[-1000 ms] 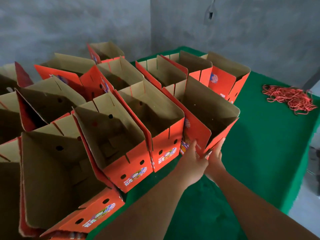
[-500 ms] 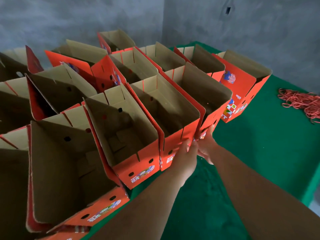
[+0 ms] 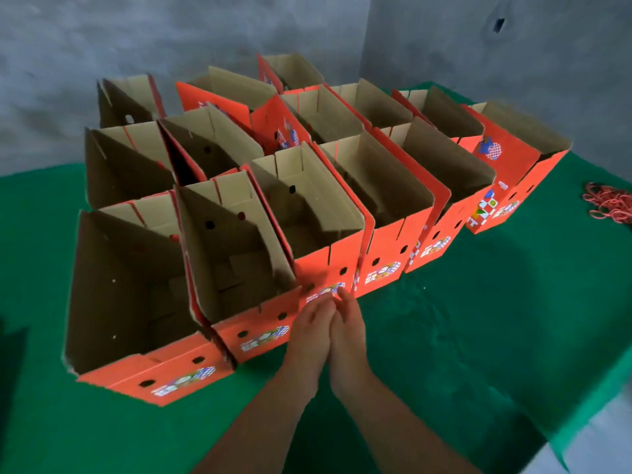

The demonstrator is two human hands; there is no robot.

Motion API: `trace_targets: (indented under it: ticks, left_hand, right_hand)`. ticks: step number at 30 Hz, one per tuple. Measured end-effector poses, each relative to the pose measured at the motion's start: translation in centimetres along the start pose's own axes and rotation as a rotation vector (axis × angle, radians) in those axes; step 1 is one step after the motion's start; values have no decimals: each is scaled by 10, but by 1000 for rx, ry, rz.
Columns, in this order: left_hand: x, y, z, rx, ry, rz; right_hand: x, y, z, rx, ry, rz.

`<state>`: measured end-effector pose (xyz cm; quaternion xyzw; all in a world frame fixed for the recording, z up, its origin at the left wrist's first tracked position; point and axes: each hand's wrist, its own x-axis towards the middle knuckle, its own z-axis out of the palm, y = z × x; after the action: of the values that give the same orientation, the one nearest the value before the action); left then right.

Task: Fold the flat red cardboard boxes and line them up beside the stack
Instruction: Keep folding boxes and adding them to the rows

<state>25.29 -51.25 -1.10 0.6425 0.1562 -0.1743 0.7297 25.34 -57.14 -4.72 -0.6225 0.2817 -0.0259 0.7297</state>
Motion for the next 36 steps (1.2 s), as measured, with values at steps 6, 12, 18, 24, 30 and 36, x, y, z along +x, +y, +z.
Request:
trace_targets:
  ticks: [6, 12, 18, 24, 30, 36]
  left_hand:
    - [-85, -20, -136, -120, 298, 90]
    - [-158, -32, -250, -234, 535, 190]
    - [-215, -53, -372, -233, 682, 228]
    - [-259, -75, -488, -336, 659, 197]
    - [-281, -138, -589, 999, 593, -115]
    - [-282, -180, -550, 1125, 401, 29]
  right_hand:
    - [-121, 46, 94, -134, -230, -148]
    - [-218, 81, 178, -213, -488, -134]
    - [-314, 122, 262, -248, -676, -90]
    - [-389, 165, 337, -390, -785, 44]
    - [-403, 199, 364, -591, -604, 100]
    - [-367, 204, 338, -677, -422, 140]
